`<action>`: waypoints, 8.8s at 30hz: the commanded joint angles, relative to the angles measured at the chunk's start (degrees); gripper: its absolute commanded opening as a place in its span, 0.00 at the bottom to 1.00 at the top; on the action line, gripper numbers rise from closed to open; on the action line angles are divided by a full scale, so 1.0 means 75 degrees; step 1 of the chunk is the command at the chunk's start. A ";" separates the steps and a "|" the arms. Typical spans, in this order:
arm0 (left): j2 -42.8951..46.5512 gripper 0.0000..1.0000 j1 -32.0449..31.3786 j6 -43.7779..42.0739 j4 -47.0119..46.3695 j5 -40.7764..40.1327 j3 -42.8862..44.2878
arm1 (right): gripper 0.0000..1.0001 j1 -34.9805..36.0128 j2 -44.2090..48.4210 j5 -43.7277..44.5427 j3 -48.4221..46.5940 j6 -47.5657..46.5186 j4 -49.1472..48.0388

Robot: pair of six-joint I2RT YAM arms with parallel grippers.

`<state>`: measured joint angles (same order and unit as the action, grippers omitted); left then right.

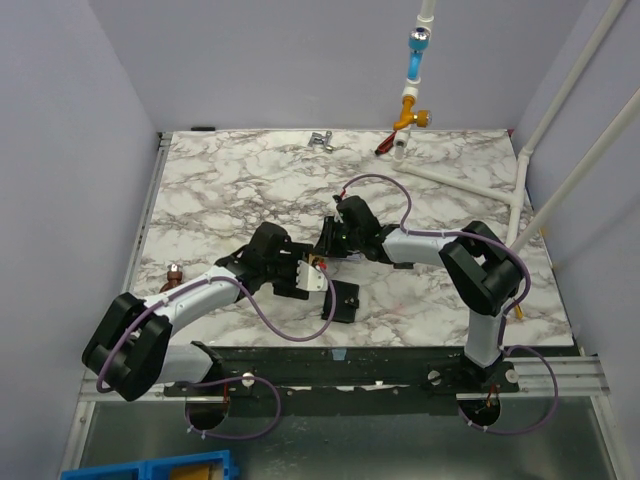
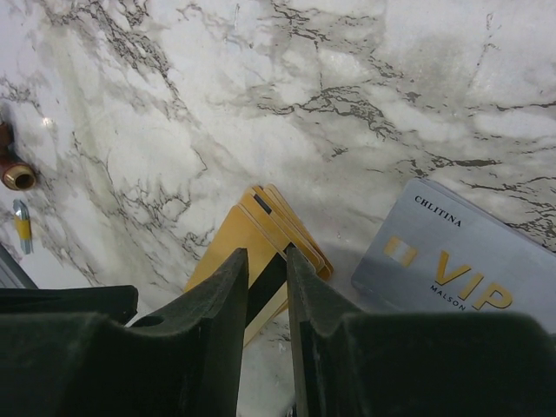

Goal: Put the credit cards into the card holder
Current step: Pick up the credit card from the center of the board.

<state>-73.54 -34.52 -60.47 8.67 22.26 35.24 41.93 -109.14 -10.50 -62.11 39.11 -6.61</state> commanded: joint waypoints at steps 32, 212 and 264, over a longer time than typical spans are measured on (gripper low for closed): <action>-0.1037 0.71 -0.0017 -0.0692 0.0228 -0.0556 0.0414 | 0.26 0.0024 0.0068 -0.0429 0.0204 0.0022 -0.0155; -0.2270 0.22 0.1791 0.3951 0.5886 0.6001 0.4897 | 0.01 -0.0997 0.3103 -0.4641 0.1996 -0.0152 -0.2548; -0.2030 0.47 0.1967 0.5353 0.4814 0.6383 0.4681 | 0.01 -0.0999 0.2865 -0.5385 0.2653 0.1659 -0.4576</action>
<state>-91.13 -18.59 -20.27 48.12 68.90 72.60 34.09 -88.07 -50.68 -40.07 51.46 -41.52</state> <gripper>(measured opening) 0.416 0.013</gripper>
